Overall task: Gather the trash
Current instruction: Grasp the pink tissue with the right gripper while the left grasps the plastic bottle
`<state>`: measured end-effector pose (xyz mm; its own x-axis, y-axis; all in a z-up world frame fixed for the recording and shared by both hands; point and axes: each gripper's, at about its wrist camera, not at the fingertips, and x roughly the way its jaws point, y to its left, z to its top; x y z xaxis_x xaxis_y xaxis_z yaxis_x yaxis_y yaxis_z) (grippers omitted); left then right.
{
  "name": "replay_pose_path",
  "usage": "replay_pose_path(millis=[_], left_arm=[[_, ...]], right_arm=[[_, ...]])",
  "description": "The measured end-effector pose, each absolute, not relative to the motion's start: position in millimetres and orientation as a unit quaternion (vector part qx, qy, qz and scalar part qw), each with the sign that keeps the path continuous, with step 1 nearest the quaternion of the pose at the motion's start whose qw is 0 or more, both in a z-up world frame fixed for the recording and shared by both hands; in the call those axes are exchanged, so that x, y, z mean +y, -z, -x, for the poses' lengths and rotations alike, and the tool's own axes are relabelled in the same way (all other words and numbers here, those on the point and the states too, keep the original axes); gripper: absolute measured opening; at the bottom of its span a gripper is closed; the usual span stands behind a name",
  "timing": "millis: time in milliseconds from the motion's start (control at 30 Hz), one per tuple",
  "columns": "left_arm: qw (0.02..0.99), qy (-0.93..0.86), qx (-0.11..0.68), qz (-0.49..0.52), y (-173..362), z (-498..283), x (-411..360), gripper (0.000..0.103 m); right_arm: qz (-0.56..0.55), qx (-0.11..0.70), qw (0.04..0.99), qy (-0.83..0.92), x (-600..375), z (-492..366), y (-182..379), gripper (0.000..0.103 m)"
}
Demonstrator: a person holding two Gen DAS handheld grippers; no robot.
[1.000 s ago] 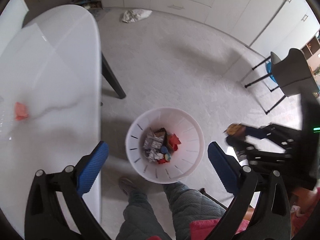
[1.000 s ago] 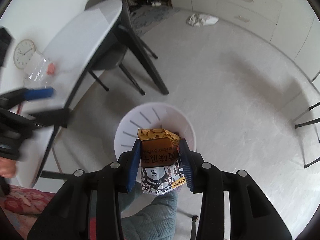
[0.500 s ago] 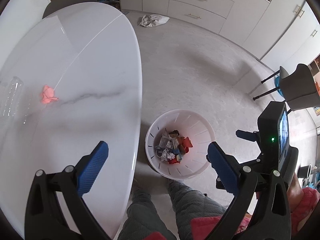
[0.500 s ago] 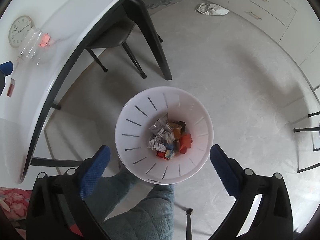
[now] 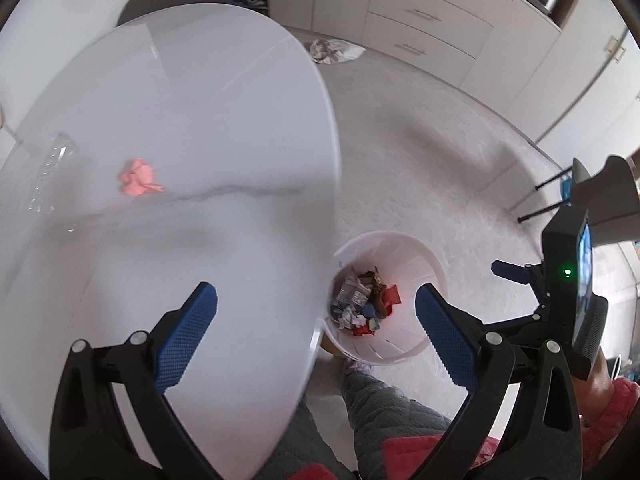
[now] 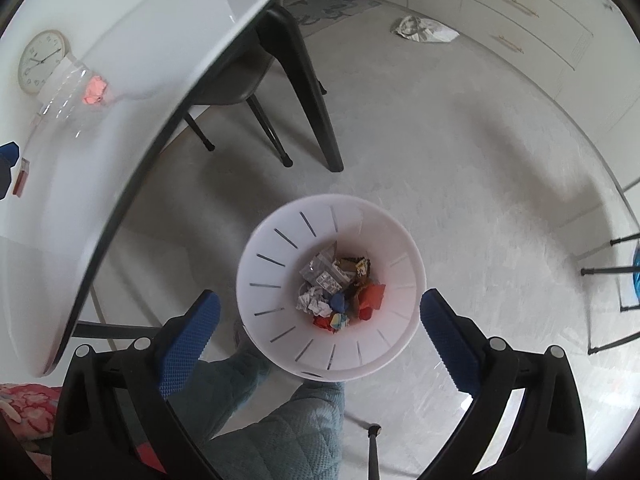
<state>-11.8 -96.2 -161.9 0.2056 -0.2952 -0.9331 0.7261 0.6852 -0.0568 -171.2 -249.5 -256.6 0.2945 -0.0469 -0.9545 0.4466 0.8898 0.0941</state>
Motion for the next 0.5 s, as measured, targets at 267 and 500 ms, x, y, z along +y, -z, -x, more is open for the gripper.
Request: replay_pose_path(millis=[267,500], left_arm=[[0.787,0.282,0.524,-0.162,144.8,-37.9,-32.7,0.095],[0.814,0.209,0.53,-0.112,139.3,-84.3,50.7,0.095]], right_arm=[[-0.099,0.554,0.822,0.093,-204.0,92.1,221.6,0.099],[-0.064,0.54,0.838,0.033,-153.8,8.3,207.8,0.1]])
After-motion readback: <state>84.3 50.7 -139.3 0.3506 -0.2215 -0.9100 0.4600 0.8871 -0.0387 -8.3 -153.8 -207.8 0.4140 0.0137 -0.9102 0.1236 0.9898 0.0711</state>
